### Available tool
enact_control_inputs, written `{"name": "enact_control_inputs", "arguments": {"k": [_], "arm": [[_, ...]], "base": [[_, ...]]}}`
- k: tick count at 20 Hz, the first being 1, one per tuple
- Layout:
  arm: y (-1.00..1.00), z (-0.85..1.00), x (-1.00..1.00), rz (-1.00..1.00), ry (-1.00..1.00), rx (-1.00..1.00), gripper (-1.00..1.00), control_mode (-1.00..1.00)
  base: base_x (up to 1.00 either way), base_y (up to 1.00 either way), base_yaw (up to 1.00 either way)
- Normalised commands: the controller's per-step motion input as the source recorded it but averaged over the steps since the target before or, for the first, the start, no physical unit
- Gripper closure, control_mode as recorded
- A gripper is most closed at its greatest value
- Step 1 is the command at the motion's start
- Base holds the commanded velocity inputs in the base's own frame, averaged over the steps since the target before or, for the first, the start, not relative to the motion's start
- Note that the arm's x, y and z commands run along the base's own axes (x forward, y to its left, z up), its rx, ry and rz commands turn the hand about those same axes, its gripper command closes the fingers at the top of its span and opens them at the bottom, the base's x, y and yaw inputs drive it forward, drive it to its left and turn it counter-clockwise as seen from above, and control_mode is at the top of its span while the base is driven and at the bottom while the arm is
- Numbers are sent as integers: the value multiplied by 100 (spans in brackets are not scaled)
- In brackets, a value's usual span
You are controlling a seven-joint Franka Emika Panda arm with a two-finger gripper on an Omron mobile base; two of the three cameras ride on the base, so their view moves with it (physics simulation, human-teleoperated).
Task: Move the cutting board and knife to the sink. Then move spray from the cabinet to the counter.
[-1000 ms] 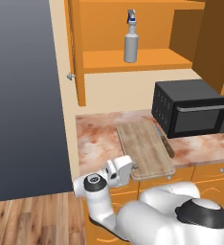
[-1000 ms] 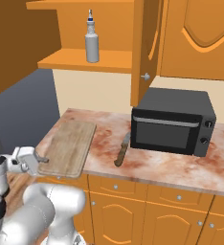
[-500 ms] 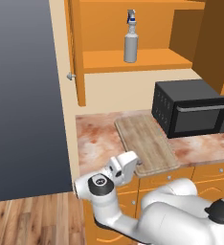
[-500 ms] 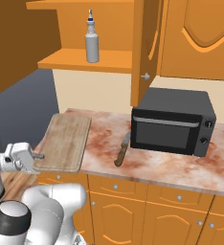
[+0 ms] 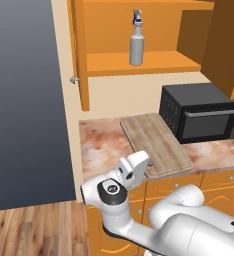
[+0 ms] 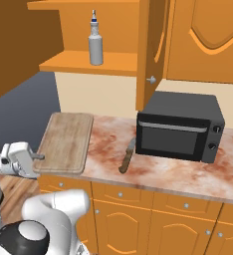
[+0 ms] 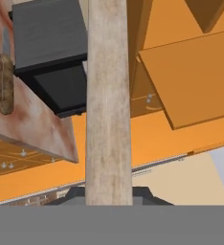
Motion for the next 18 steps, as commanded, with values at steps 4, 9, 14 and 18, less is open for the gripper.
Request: {"name": "enact_control_inputs", "arguments": {"k": [4,9,14,18], "arm": [[2,16,-6,0,0,0,100,-100],[0,5,-3,0,-1,0,100,-100],[0,0,0,0,0,0,100,-100],[0,0,0,0,0,0,100,100]], "base": [[0,0,0],[0,0,0],[0,0,0],[0,0,0]]}}
